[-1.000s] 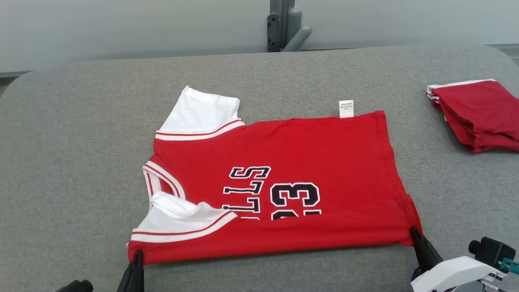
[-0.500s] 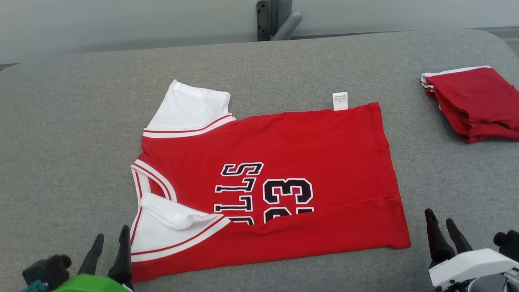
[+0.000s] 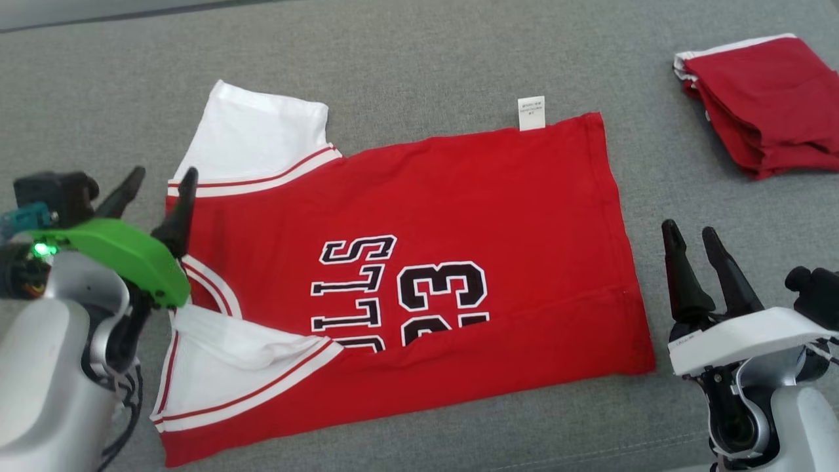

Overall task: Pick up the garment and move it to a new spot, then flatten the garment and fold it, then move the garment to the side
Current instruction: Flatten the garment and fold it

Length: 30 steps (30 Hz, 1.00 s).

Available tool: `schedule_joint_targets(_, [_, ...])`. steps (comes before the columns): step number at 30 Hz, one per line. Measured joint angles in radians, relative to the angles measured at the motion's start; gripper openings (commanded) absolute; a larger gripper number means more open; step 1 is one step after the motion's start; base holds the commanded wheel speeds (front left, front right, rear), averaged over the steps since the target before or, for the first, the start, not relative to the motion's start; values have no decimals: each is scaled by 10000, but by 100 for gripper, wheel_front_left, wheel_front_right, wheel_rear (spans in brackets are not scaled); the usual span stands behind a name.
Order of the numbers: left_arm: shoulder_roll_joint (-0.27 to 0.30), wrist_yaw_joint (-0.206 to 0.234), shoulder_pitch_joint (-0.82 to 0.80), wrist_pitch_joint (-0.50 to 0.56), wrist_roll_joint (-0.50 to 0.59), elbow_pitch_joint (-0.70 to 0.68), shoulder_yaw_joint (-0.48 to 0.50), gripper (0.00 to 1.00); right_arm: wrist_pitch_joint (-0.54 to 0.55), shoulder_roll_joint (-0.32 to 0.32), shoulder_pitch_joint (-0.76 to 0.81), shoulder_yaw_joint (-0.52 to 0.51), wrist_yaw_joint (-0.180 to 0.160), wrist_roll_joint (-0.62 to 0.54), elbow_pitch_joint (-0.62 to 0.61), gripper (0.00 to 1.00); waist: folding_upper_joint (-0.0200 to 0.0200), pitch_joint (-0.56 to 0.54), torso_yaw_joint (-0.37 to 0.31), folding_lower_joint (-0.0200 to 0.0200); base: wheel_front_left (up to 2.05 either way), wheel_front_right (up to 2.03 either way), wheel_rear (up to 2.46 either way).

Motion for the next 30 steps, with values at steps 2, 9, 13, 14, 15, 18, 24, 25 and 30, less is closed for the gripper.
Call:
schedule_joint_targets(2, [88, -81, -820, 265, 121, 387, -92, 100, 35, -2, -209, 115, 2, -17, -182, 100, 0, 310, -91, 0, 0, 0, 0])
schedule_joint_targets(9, [-2, -163, -3600, 600, 621, 2368, -334, 100, -27, -75, -639, 685, 2, 169, -571, 100, 0, 1749, -496, 0, 0, 0, 0])
schedule_joint_targets(13, [-109, -155, -4347, 583, 757, 3296, -426, 100, -98, -150, -791, 932, 0, 568, -717, 100, 0, 2295, -695, 1, 0, 0, 0])
schedule_joint_targets(14, [-115, -157, -4495, 539, 773, 3496, -433, 100, -140, -201, -820, 970, 2, 614, -738, 100, 0, 2413, -746, 1, 0, 0, 0])
schedule_joint_targets(15, [-113, -161, -4628, 476, 792, 3695, -437, 100, -163, -240, -845, 1007, 0, 639, -756, 100, 0, 2522, -797, 1, 0, 0, 0])
schedule_joint_targets(18, [-146, -188, -4954, 245, 848, 4151, -464, 100, -278, -309, -897, 1083, 2, 721, -771, 100, 0, 2784, -953, 1, 0, 0, 0])
schedule_joint_targets(24, [-105, -443, -5392, 15, 1018, 4759, -639, 29, -428, -441, -953, 1110, 0, 815, -757, 100, 0, 2977, -1136, 1, 0, 0, 0])
schedule_joint_targets(25, [-107, -510, -5423, 12, 1020, 4811, -696, 7, -468, -453, -970, 1101, 2, 821, -759, 100, 0, 2963, -1125, 1, 0, 0, 0])
schedule_joint_targets(30, [-201, -767, -5465, -136, 1112, 4957, -1108, 0, -495, -587, -1184, 915, 0, 700, -748, 100, 0, 2797, -981, 1, 0, 0, 0])
